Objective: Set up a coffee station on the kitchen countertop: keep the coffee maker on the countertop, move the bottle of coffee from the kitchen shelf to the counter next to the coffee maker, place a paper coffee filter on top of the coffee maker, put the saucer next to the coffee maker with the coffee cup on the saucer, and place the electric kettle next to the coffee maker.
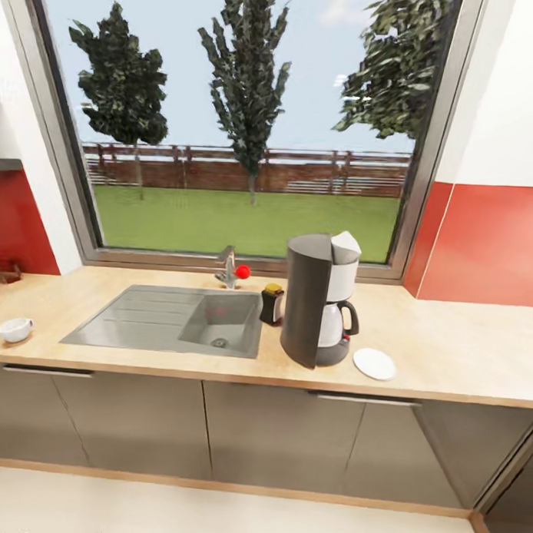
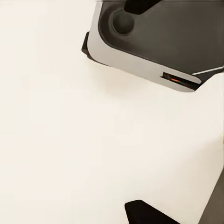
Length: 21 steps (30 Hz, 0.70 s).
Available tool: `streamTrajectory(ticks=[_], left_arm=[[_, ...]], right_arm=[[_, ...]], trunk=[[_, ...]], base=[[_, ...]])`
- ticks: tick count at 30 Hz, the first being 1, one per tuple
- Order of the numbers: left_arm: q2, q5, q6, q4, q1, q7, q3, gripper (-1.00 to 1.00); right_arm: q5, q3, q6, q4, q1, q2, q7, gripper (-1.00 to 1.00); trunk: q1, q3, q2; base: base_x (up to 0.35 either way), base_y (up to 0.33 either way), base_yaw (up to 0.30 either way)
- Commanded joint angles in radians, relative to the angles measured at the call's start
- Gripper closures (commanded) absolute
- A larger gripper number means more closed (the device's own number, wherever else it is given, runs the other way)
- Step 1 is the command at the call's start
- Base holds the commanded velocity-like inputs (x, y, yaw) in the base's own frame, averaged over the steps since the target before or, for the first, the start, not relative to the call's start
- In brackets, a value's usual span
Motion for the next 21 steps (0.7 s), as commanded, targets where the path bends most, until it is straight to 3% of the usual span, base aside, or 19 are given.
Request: streamTrajectory(ticks=[1, 21], left_arm=[[-0.001, 0.011, -0.004, 0.003, -0.001, -0.008, -0.006, -1.00], [-0.003, 0.011, -0.008, 0.003, -0.001, -0.008, -0.006, -1.00]], right_arm=[[-0.009, 0.009, 0.000, 0.000, 0.000, 0.000, -0.004, -1.00], [-0.008, 0.009, -0.001, 0.000, 0.001, 0.000, -0.009, -1.00]], trunk=[[0.000, 0.000, -0.001], [0.000, 0.008, -0.001]], base=[[0.035, 0.338, 0.176], [0.114, 0.325, 0.257]])
